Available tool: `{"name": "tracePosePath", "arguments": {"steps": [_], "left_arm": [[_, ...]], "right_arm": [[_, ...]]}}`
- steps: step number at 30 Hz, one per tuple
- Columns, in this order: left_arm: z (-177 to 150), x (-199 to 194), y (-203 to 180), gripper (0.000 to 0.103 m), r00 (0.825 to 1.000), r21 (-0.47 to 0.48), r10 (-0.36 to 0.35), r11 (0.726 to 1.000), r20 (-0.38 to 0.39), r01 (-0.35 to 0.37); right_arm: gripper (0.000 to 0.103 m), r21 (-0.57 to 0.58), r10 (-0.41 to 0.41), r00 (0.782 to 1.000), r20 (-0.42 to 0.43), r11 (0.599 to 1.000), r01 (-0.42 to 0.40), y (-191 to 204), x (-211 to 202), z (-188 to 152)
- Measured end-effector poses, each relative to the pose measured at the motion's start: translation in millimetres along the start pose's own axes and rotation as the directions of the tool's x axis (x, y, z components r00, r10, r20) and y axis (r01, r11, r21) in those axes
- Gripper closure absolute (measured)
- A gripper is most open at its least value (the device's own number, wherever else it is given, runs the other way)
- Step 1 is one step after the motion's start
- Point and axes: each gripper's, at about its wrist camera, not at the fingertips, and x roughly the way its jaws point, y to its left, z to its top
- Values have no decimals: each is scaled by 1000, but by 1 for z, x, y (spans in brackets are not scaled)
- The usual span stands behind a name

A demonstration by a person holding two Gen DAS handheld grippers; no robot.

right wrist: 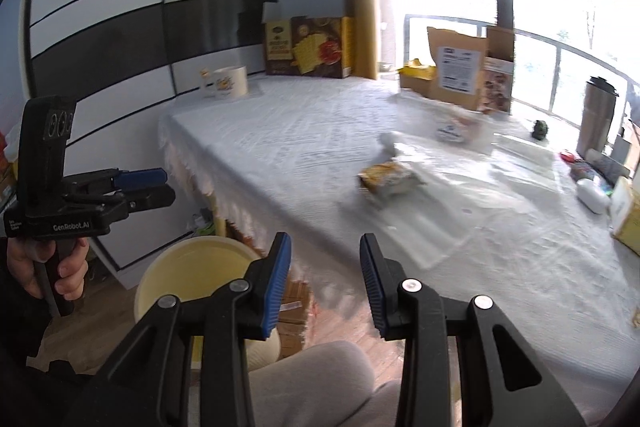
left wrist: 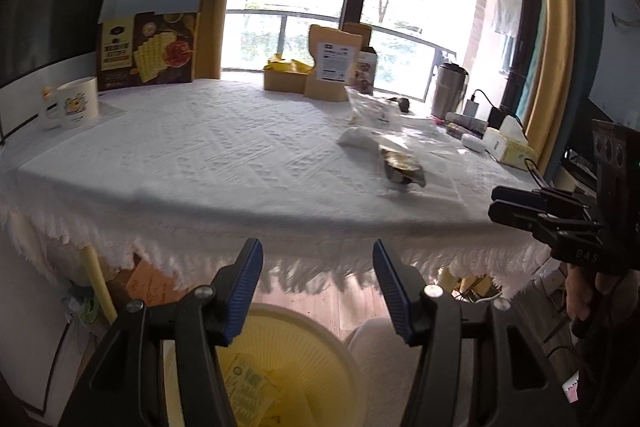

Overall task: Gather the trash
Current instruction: 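Move both open tools back toward the remaining clear bags on the table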

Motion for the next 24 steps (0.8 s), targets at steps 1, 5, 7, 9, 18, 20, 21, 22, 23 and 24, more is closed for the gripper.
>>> {"name": "tracePosePath", "arguments": {"steps": [1,5,7,9,18,20,21,22,23,24], "left_arm": [[2,3,-5,46,1000,8,-6,1000,-2,6],[10,16,-27,45,999,40,-37,999,-8,37],[15,23,-39,45,998,62,-54,997,-11,55],[20,31,-53,45,997,88,-70,994,-16,71],[46,66,-109,43,988,172,-150,973,-27,152],[50,74,-119,42,986,186,-164,968,-28,167],[52,78,-124,41,985,198,-169,965,-32,172],[54,82,-128,41,985,207,-170,963,-34,174],[57,87,-133,41,985,218,-170,960,-37,174],[59,91,-136,41,984,225,-172,958,-39,176]], "right_arm": [[69,7,-8,1000,4,1000,8,-6,-3,-1],[69,27,-34,999,12,999,34,-28,-12,-6],[69,37,-46,999,17,998,46,-39,-17,-8],[69,46,-58,998,20,997,57,-48,-20,-10],[69,87,-117,993,32,990,114,-95,-33,-16],[69,96,-126,991,34,988,123,-103,-35,-17],[69,100,-133,991,34,987,129,-107,-37,-18],[69,103,-137,990,34,986,132,-111,-37,-18],[69,106,-142,989,33,985,138,-115,-38,-19],[69,108,-147,989,32,984,143,-119,-39,-19]]}}
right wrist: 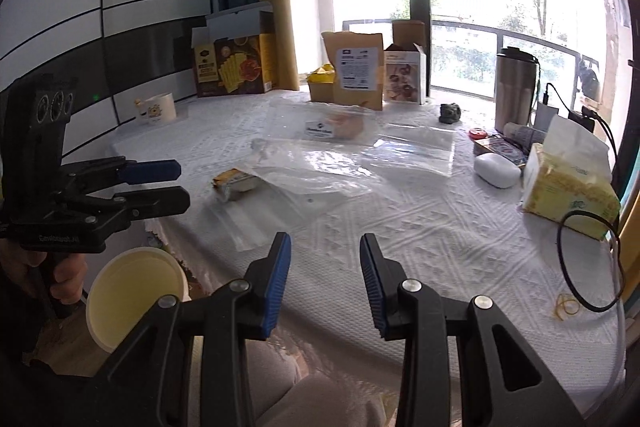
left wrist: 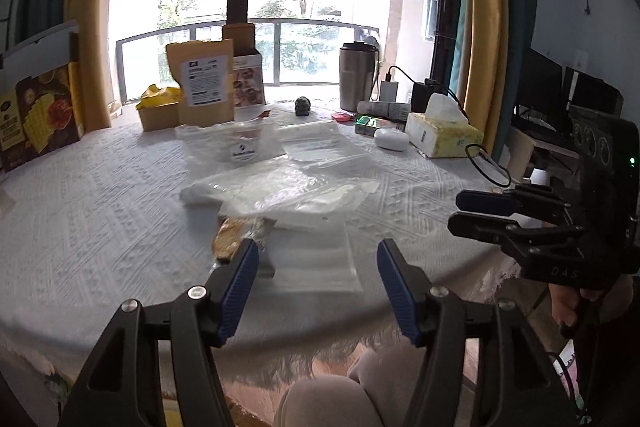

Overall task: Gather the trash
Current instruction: 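Move both open tools back toward the remaining clear bags on the table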

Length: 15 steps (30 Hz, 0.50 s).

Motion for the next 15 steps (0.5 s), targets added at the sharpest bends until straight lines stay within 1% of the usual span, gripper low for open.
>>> {"name": "tracePosePath", "arguments": {"steps": [3,5,10,15], "left_arm": [[11,10,-2,40,1000,13,3,1000,2,-3],[19,15,2,40,1000,-4,0,1000,8,0],[33,28,28,36,1000,-103,-8,995,6,9],[39,54,65,35,999,-217,8,976,-42,-17]], "right_arm": [[69,3,-16,1000,-1,1000,16,-9,0,0],[69,2,-26,1000,-1,1000,26,-16,0,1],[69,-7,-55,998,-7,998,55,-29,2,8],[69,-30,-81,996,-24,996,80,-40,12,23]]}}
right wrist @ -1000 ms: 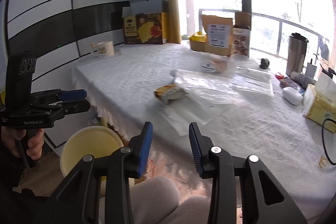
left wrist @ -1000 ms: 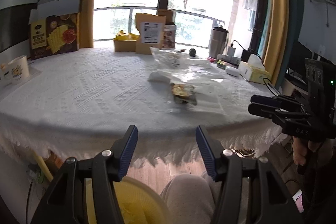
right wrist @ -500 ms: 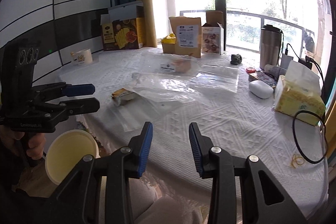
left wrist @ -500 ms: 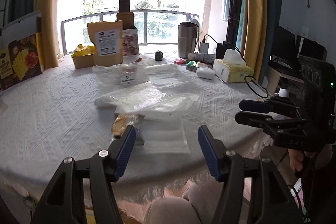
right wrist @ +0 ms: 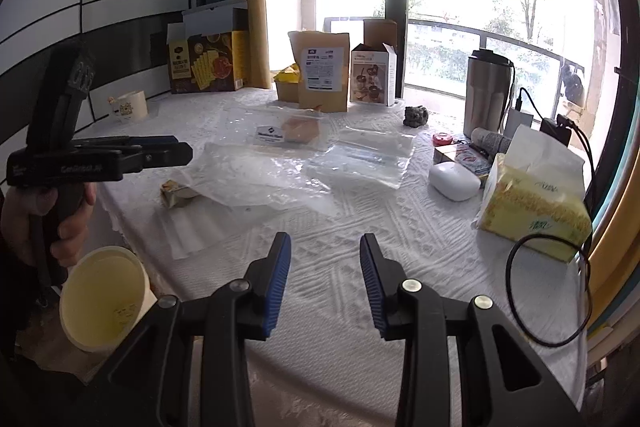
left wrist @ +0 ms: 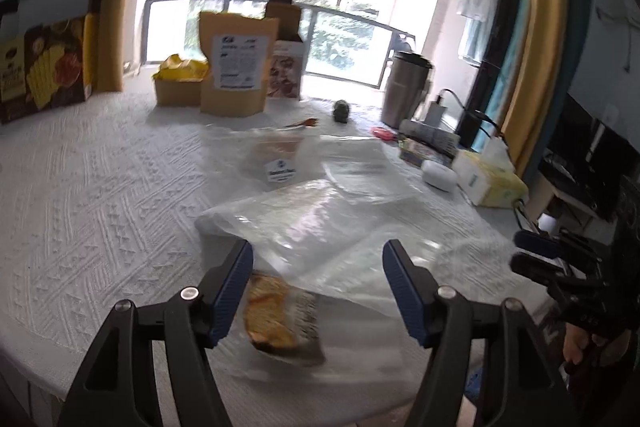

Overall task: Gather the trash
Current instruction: 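Move both open tools back toward the remaining clear bags on the table, then grasp a clear bag with the left tool while the right tool grasps the white printed bag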

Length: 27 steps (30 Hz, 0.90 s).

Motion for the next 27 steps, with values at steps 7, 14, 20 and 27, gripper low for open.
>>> {"name": "tracePosePath", "arguments": {"steps": [7,14,20,27], "left_arm": [[32,30,36,35,1000,-30,22,999,8,-22],[52,73,51,35,999,-16,15,1000,-51,-16],[53,96,51,35,994,10,0,1000,-108,1],[55,101,48,48,992,23,-22,999,-122,26]], "right_arm": [[58,-13,-32,999,-24,999,32,-17,26,29],[56,9,-70,994,-87,997,71,-34,70,54],[40,-46,-109,981,-161,994,103,-35,112,66],[40,-225,-209,944,-253,962,153,-17,156,66]]}}
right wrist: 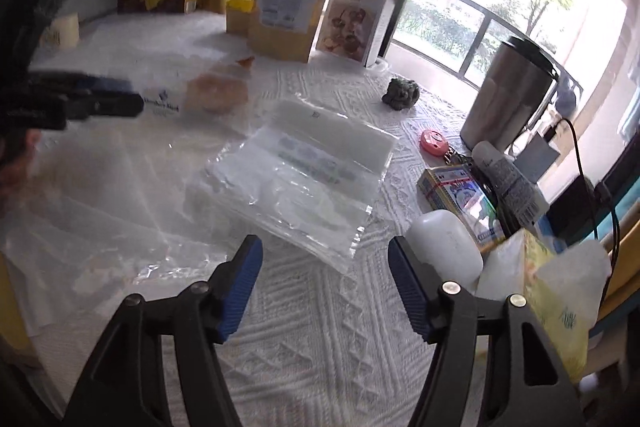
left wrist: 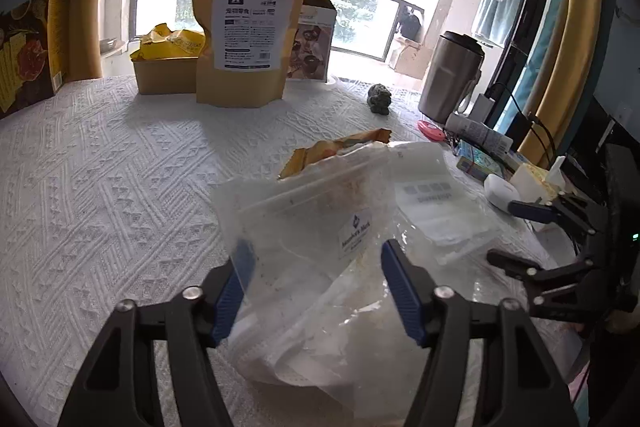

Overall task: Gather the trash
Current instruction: 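Grasp a clear bag with the left tool while the right tool grasps the white printed bag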

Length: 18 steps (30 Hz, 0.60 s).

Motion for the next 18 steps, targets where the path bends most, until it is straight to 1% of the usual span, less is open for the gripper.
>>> {"name": "tracePosePath", "arguments": {"steps": [1,2,5,7,9,10,12,13,15,16,18], "left_arm": [[1,2,-1,59,1000,2,0,1000,-5,0],[1,3,0,71,1000,3,-3,1000,-10,3],[0,2,1,83,999,2,-36,999,-10,36],[0,-2,0,88,999,6,-43,999,12,43],[-1,-6,0,93,999,11,-45,999,25,44],[-2,-8,-1,95,998,14,-44,999,34,44],[-3,-14,-3,97,998,22,-41,999,52,40],[-3,-17,-4,99,997,25,-41,999,61,40],[-4,-26,-7,100,996,31,-44,999,82,41],[-4,-31,-8,101,995,33,-44,999,94,41],[-4,-42,-10,101,991,37,-46,998,123,41]], "right_arm": [[40,-21,-3,1000,-19,1000,3,4,6,1],[40,-34,-13,1000,-11,999,13,6,8,3],[40,-62,-40,999,-11,997,39,9,13,10],[40,-81,-66,998,-1,994,66,12,18,13],[40,-90,-72,997,7,993,73,13,21,15],[43,-94,-72,997,9,993,72,14,21,15],[82,-104,-86,996,-8,991,85,15,24,14],[90,-111,-90,996,-13,990,88,16,25,14],[95,-118,-87,996,5,989,87,18,21,14],[98,-120,-97,995,17,988,98,19,20,14],[100,-112,-118,992,50,986,123,18,13,13]]}}
